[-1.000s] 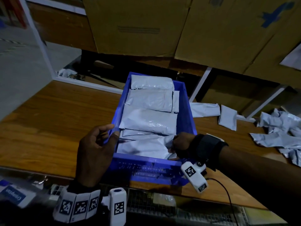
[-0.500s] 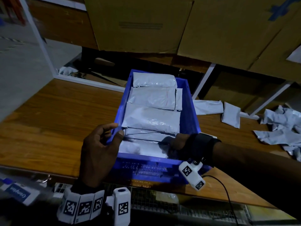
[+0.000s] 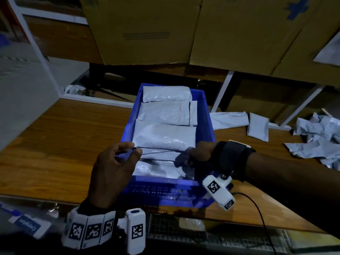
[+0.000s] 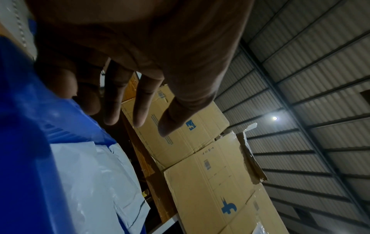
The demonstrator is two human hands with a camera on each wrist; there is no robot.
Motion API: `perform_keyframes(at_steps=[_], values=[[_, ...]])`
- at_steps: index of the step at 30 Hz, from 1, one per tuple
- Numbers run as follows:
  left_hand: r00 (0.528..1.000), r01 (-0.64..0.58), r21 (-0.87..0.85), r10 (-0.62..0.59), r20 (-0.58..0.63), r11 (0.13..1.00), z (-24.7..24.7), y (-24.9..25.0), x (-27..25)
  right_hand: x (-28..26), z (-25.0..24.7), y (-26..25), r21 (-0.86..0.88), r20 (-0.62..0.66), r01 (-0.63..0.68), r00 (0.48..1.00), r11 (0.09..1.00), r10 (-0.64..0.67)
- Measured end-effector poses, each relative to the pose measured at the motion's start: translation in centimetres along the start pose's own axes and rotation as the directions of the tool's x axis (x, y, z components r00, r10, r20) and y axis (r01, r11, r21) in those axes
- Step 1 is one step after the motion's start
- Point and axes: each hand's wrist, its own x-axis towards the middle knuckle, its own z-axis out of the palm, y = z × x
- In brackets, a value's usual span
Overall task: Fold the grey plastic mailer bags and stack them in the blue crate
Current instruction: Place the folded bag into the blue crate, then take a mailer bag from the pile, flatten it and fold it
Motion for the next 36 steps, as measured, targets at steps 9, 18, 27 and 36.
perform_keyframes(at_steps=[9,18,27,36], values=[[0.992,-0.073,-0.006,0.073,0.103,0.997,8.6,4.5,-3.0,-3.9,-3.9,8.8,0.577,-0.044,0.093,0.996,0.812,-0.082],[0.973,0.006,-0.082,0.013,0.232,0.997,29.6,10.5,-11.4,-8.3,-9.0,33.4,0.786,-0.262,0.220,0.965,0.578,-0.012],[0.877,0.150,0.134,-0.195,0.439,0.980,49.8,12.5,-16.9,-9.1,-12.5,53.2,0.881,-0.340,0.254,0.926,0.400,0.161],[0.779,0.121,0.159,-0.193,0.596,0.980,64.2,12.6,-11.9,-3.1,-17.4,62.6,0.876,-0.383,0.226,0.862,0.426,0.332]])
